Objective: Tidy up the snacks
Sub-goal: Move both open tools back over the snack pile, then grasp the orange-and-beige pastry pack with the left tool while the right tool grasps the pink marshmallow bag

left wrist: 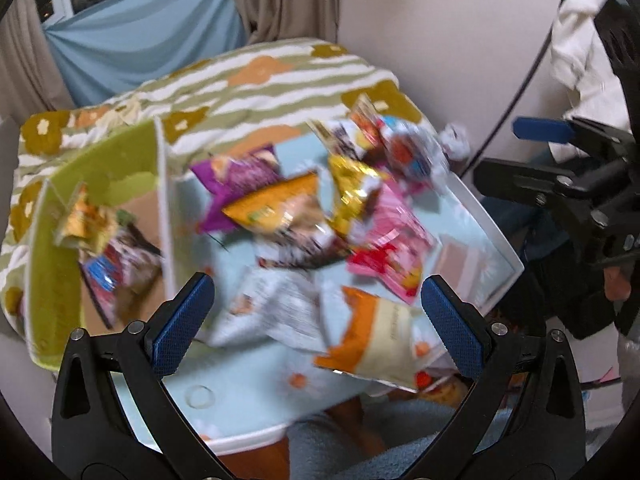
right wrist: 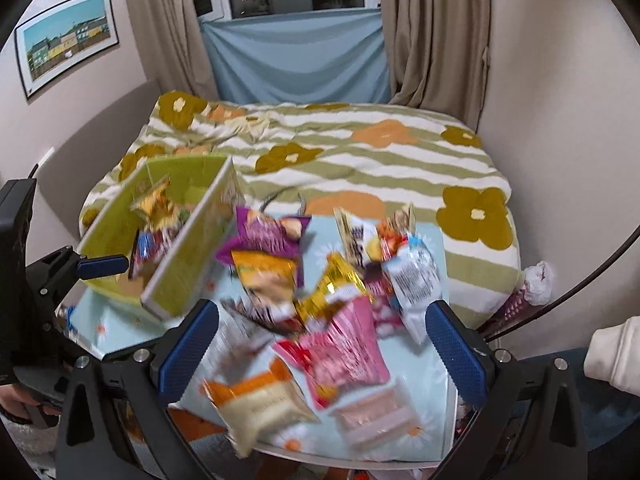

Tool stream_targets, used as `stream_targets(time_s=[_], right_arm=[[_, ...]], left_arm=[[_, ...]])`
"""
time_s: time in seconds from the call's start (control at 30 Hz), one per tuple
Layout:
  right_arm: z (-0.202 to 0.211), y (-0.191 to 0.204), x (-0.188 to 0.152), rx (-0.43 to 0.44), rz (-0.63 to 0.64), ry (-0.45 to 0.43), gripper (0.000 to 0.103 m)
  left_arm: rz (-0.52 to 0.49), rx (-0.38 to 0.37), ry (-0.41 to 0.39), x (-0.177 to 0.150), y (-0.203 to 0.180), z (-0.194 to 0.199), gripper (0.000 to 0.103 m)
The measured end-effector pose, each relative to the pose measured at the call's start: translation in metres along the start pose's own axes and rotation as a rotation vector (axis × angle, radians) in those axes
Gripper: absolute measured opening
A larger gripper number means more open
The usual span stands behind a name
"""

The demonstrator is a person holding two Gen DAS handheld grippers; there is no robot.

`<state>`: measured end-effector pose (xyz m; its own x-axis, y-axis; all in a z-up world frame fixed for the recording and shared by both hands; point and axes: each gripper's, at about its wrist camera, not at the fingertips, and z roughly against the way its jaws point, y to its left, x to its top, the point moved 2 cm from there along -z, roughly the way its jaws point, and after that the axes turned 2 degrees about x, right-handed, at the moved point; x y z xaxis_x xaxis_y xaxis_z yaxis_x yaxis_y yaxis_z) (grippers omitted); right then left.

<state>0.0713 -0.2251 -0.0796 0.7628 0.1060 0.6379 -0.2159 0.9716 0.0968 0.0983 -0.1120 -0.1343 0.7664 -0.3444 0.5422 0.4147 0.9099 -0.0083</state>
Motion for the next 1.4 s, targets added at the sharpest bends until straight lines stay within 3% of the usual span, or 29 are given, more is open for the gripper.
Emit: stream_targets(time_s=[0.1, 0.23, 0.73, 0.87, 1.4], right_arm=[[-0.014, -0.016, -0.016, 0.035, 0.018, 0.035, 0.103], [-0.033, -0.035, -0.030, 0.087, 0.034, 0.058, 0.103], [-0.113, -0.051, -0.069, 0.222, 0.103, 0.150, 0.103], [-0.131, -0.052, -0.072, 0.243, 0.116, 0.175, 0.103], [-0.167, -0.052, -0.073, 0.254, 0.150, 0.228, 0.103]], left_arm=[[0.002, -0.028, 0.048, -0.013, -0.019, -0.016, 0.103], [-0.025, -0.005, 0.113, -0.027, -0.043, -0.047, 0.102], [-0.073, 0.009, 0.296, -0.056, -0.066, -0.142, 0.078], [-0.059, -0.003, 0.321, -0.061, -0.066, -0.155, 0.067], [0.026, -0.025, 0.325, -0.075, -0.048, -0.153, 0.063]])
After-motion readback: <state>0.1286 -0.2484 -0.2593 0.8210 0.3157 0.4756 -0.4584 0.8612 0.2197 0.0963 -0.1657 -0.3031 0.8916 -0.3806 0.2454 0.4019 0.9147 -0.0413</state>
